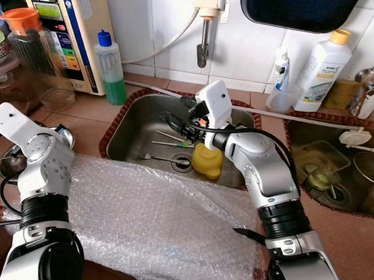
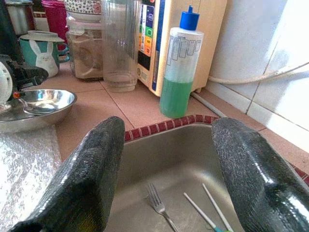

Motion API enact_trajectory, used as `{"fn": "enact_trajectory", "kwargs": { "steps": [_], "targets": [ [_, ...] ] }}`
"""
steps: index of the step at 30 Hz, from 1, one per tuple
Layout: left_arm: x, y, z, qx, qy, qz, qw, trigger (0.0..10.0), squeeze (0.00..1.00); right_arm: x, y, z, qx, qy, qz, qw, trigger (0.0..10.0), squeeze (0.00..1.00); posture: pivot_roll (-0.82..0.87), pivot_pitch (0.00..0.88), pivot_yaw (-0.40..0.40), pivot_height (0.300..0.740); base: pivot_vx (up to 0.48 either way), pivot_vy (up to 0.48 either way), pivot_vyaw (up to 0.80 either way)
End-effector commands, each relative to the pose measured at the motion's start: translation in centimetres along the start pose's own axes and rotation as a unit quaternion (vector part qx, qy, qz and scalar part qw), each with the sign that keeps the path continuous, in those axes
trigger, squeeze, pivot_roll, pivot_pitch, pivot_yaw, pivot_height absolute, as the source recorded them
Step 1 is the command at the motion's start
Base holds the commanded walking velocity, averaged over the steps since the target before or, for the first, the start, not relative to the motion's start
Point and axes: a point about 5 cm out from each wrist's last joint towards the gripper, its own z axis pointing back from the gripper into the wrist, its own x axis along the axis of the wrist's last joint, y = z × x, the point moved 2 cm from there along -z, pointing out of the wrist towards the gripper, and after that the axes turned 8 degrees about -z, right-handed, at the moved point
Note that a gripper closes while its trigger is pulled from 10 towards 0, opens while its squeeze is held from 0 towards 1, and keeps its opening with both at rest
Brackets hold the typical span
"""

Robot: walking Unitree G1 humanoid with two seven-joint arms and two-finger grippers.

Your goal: Kitchen organization

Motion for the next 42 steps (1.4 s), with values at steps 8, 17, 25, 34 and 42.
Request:
{"fn": "enact_trajectory", "kwargs": {
  "steps": [8,17,25,34,42],
  "targets": [
    [-1.2,-0.1,0.4,0.04,0.031,-0.026,0.998,10.0,1.0,0.4,0.3,0.1,0.003,-0.003,0.016,1.0,10.0,0.0,0.12,0.0,-0.052,0.74,0.0,0.0,0.0],
    [-1.6,-1.0,-0.8,0.002,0.078,-0.002,0.997,10.0,0.0,0.3,0.2,0.4,-0.001,-0.002,0.017,1.0,10.0,0.0,0.11,0.0,-0.049,0.74,0.0,0.0,0.0],
    [-2.5,-1.2,-1.3,0.006,0.132,-0.008,0.991,10.0,0.0,0.3,0.2,0.6,-0.002,-0.002,0.017,1.0,10.0,0.0,0.1,0.0,-0.048,0.74,0.0,0.0,0.0],
    [-2.2,-1.4,-1.5,0.015,0.139,0.03,0.99,6.9,0.0,0.4,0.0,0.7,-0.003,0.0,0.019,1.0,10.0,0.0,0.1,0.0,-0.052,0.74,0.0,0.0,0.0],
    [-3.2,-0.9,-1.3,0.041,0.177,0.053,0.982,0.0,0.0,0.4,-0.2,0.8,-0.001,0.005,0.022,1.0,10.0,0.0,0.1,0.0,-0.054,0.74,0.0,0.0,0.0]
  ]
}}
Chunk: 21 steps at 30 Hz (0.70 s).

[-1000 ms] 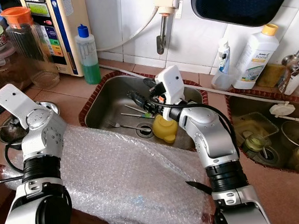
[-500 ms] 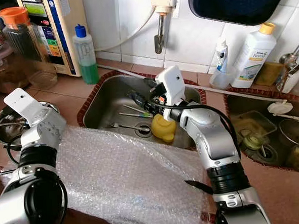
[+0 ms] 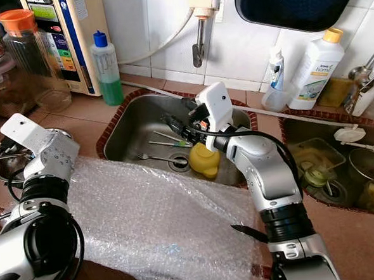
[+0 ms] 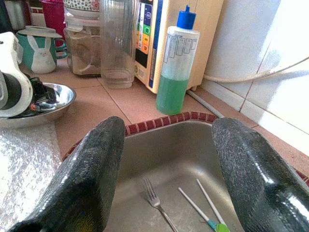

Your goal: Kitchen organization

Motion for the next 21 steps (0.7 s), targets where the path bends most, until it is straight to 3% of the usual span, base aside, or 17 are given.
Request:
{"fn": "enact_trajectory", "kwargs": {
  "steps": [1,8,14,21],
  "targets": [
    [-0.9,-0.3,0.4,0.008,0.032,0.011,0.999,0.0,0.0,0.3,-0.3,0.3,-0.003,0.002,0.012,1.0,10.0,0.0,0.1,0.0,-0.056,0.74,0.0,0.0,0.0],
    [-1.2,-0.2,0.3,0.004,0.028,0.004,1.0,0.0,0.0,0.4,-0.4,0.2,-0.001,0.003,0.014,1.0,10.0,0.0,0.1,0.0,-0.059,0.74,0.0,0.0,0.0],
    [-1.4,1.2,-0.2,0.021,0.022,0.002,1.0,0.0,0.0,0.4,-0.5,0.2,0.0,0.004,0.017,1.0,10.0,0.0,0.1,0.0,-0.059,0.74,0.0,0.0,0.0],
    [0.5,2.5,-0.6,0.035,-0.037,-0.014,0.999,0.0,0.0,0.3,-0.5,0.2,-0.001,0.007,0.018,1.0,10.0,0.0,0.11,0.0,-0.064,0.74,0.0,0.0,0.0]
  ]
}}
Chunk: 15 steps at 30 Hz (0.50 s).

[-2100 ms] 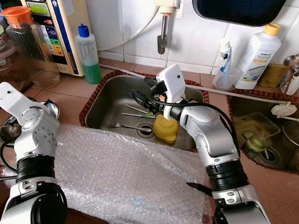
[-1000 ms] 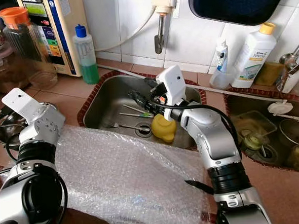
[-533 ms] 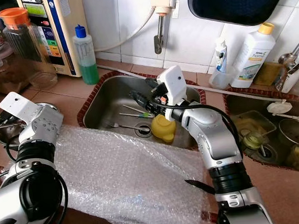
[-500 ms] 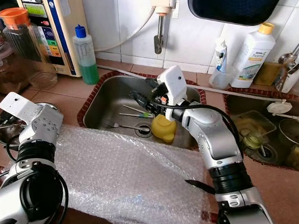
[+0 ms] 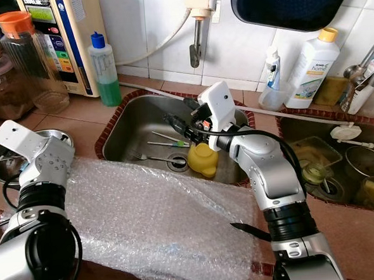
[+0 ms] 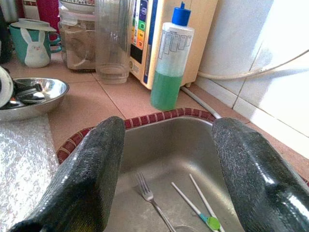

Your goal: Kitchen organization

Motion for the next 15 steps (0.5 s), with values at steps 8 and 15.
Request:
{"fn": "enact_trajectory", "kwargs": {
  "steps": [8,15],
  "targets": [
    [-0.9,-1.0,1.1,-0.038,-0.013,-0.045,0.998,0.0,0.0,0.3,-0.2,-0.1,0.002,0.0,0.011,1.0,10.0,0.0,0.11,0.0,-0.066,0.74,0.0,0.0,0.0],
    [-1.9,-3.1,3.1,-0.123,-0.055,-0.119,0.984,0.0,0.0,0.3,-0.3,-0.2,0.0,0.0,0.014,1.0,10.0,0.0,0.12,0.0,-0.068,0.74,0.0,0.0,0.0]
  ]
}}
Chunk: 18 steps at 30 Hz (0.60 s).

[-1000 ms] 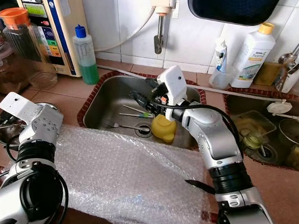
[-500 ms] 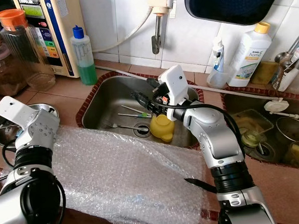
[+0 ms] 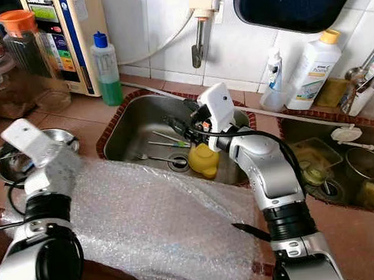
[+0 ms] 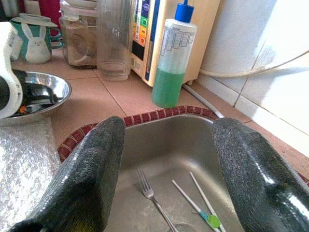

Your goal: Kitchen organization

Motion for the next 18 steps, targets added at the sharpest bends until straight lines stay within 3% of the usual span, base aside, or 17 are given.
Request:
{"fn": "enact_trajectory", "kwargs": {
  "steps": [1,3,4,6,7,8,9,10,11,16,18],
  "targets": [
    [0.5,-0.3,0.4,-0.01,-0.019,-0.02,1.0,0.0,0.0,0.5,-0.3,-0.1,-0.003,-0.004,0.012,1.0,10.0,0.0,0.12,0.0,-0.069,0.74,0.0,0.0,0.0],
    [0.6,-0.3,0.5,-0.007,-0.024,-0.022,0.999,0.0,0.0,0.5,-0.3,-0.1,-0.003,-0.004,0.012,1.0,10.0,0.0,0.12,0.0,-0.069,0.74,0.0,0.0,0.0],
    [0.9,-0.3,0.7,-0.012,-0.036,-0.029,0.999,0.7,0.0,0.5,-0.3,-0.1,-0.003,-0.004,0.012,1.0,10.0,0.0,0.12,0.0,-0.069,0.74,0.0,0.0,0.0],
    [1.0,0.3,0.9,-0.012,-0.052,-0.042,0.998,3.5,0.0,0.5,-0.2,-0.2,-0.003,-0.004,0.012,1.0,10.0,0.0,0.13,0.0,-0.07,0.74,0.0,0.0,0.0],
    [1.0,0.3,0.9,-0.012,-0.052,-0.042,0.998,3.5,0.0,0.5,-0.2,-0.2,-0.003,-0.004,0.012,1.0,10.0,0.0,0.13,0.0,-0.07,0.74,0.0,0.0,0.0],
    [0.9,0.9,0.9,-0.005,-0.055,-0.048,0.997,5.8,0.0,0.5,-0.2,-0.2,-0.002,-0.004,0.012,1.0,10.0,0.0,0.13,0.0,-0.07,0.74,0.0,0.0,0.0],
    [1.5,1.4,1.0,-0.003,-0.08,-0.063,0.995,9.2,0.0,0.5,-0.2,-0.3,-0.002,-0.005,0.012,1.0,10.0,0.0,0.13,0.0,-0.069,0.74,0.0,0.0,0.0],
    [1.5,1.4,1.0,-0.003,-0.08,-0.063,0.995,9.2,0.0,0.5,-0.2,-0.3,-0.002,-0.005,0.012,1.0,10.0,0.0,0.13,0.0,-0.069,0.74,0.0,0.0,0.0],
    [2.4,1.9,1.3,0.003,-0.105,-0.075,0.992,10.0,0.0,0.5,-0.2,-0.3,-0.003,-0.005,0.012,1.0,10.0,0.0,0.13,0.0,-0.069,0.74,0.0,0.0,0.0],
    [4.7,3.5,2.1,0.047,-0.165,-0.101,0.98,10.0,0.0,0.4,-0.3,-0.2,-0.004,-0.005,0.012,1.0,10.0,0.0,0.14,0.0,-0.07,0.74,0.0,0.0,0.0],
    [5.4,5.9,2.9,0.105,-0.177,-0.1,0.973,10.0,0.0,0.4,-0.4,-0.3,-0.003,-0.004,0.011,1.0,10.0,0.0,0.15,0.0,-0.071,0.74,0.0,0.0,0.0]
  ]
}}
